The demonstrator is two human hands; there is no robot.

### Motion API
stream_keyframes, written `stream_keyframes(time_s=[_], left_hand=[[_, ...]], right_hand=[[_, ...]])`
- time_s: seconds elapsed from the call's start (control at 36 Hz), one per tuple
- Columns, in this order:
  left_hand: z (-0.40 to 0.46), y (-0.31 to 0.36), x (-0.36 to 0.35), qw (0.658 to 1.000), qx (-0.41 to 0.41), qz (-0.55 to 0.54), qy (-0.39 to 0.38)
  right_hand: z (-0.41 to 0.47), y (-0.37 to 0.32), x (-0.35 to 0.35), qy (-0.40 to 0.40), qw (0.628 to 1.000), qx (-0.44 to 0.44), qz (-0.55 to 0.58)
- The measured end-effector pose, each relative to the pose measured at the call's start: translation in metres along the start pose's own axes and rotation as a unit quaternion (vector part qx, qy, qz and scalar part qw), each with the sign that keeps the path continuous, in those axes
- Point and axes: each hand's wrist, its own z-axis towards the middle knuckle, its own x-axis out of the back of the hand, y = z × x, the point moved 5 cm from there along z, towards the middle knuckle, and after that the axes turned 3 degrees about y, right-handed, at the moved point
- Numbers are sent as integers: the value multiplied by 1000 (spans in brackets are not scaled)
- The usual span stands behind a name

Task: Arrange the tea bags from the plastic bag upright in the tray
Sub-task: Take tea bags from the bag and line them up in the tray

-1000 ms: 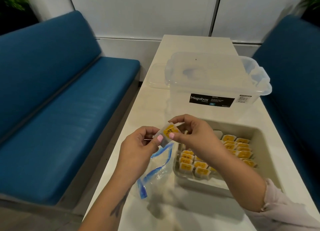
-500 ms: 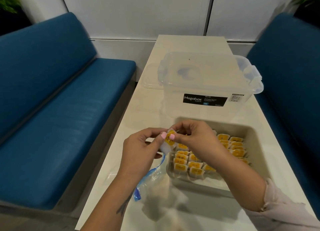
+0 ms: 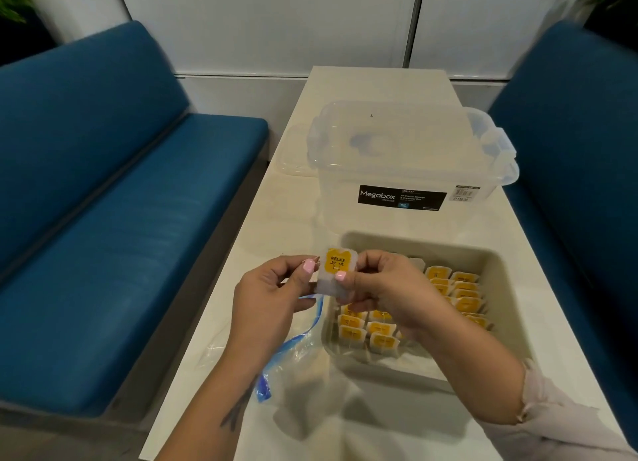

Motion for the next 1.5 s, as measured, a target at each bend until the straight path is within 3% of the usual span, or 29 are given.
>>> stream_keyframes(time_s=[0.25,0.39,0.5,0.58,0.78,0.89,1.0,1.11,1.25,1.36,1.5], left_hand=[[1,-6,0,993,-46,103,35],[4,-9,-4,995,-7,102,20],[-2,-16,-17,987,142,-47,-62],[-7,-18,-25,973,187,-126,-50],[-11,-16,-25,999,29,5,34],[-13,-15,-20,988,-90,108,59],[-18,-7,-21,975,-167,138,42],[-20,-6,-23,980,-158,123,21],[-24,-10,-32,994,-52,57,-77],[-25,-8,-35,997,-14,1,-81],[-19,-7,-36,992,-26,46,-114]], right_hand=[[1,2,7,-14,999,-15,43],[1,1,7,-26,999,4,33],[-1,-1,3,-43,997,12,56],[-1,-1,-1,-55,997,12,59],[-1,0,-8,-67,994,7,84],[-1,0,-6,-40,995,17,91],[1,1,-3,-11,998,20,59],[-1,0,-2,28,997,50,52],[-3,-2,1,67,993,69,74],[-6,-3,1,59,992,74,86],[-11,-17,18,63,988,112,-86]])
